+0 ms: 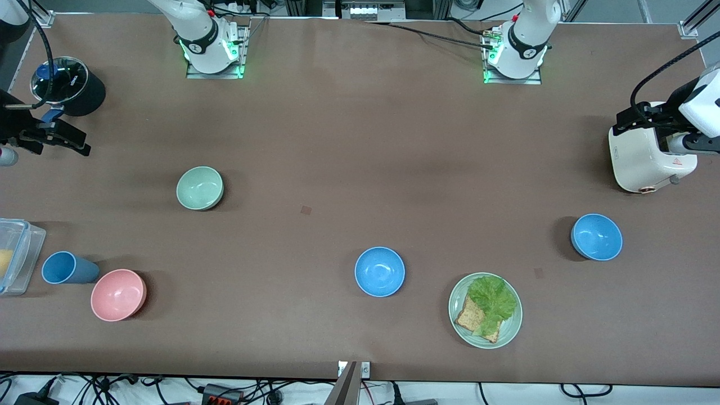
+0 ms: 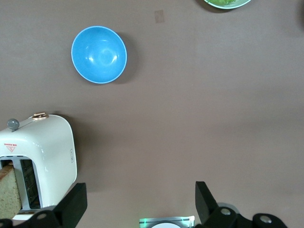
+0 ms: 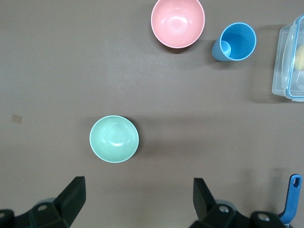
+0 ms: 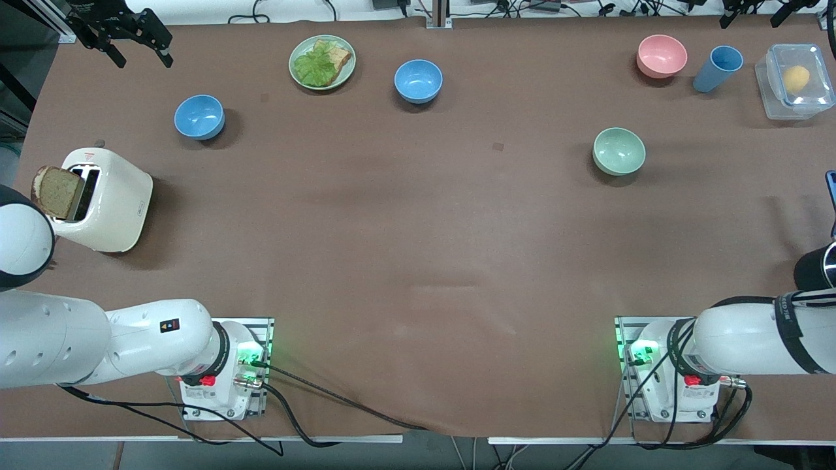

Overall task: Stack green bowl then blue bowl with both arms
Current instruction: 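Reach the right gripper toward the mint-green bowl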

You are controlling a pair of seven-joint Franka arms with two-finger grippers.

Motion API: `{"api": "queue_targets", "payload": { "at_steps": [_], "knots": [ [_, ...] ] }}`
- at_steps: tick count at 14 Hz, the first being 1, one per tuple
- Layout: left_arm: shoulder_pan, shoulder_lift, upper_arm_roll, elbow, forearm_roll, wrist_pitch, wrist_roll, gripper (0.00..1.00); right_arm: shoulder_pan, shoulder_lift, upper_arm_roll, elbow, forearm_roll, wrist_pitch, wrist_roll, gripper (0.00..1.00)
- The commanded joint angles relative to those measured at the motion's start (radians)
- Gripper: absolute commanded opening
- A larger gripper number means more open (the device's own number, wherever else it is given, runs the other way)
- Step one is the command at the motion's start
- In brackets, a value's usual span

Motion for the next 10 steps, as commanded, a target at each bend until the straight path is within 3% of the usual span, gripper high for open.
{"api": "queue_targets", "payload": {
  "at_steps": [1,7,10],
  "knots": [
    [0.005,0.009,0.004,0.011,-0.033,0.0,0.03,1.0,-0.002,-0.032,0.008,-0.036,-0.019,0.015,0.011,1.0],
    [0.022,0.037,0.005,0.017,-0.033,-0.01,0.038,1.0,0.006,0.029,0.008,-0.059,-0.019,0.039,0.011,1.0],
    [0.048,0.055,0.005,0.014,-0.027,-0.013,0.041,1.0,0.024,0.062,0.008,-0.227,-0.019,0.244,0.01,1.0]
  ]
}}
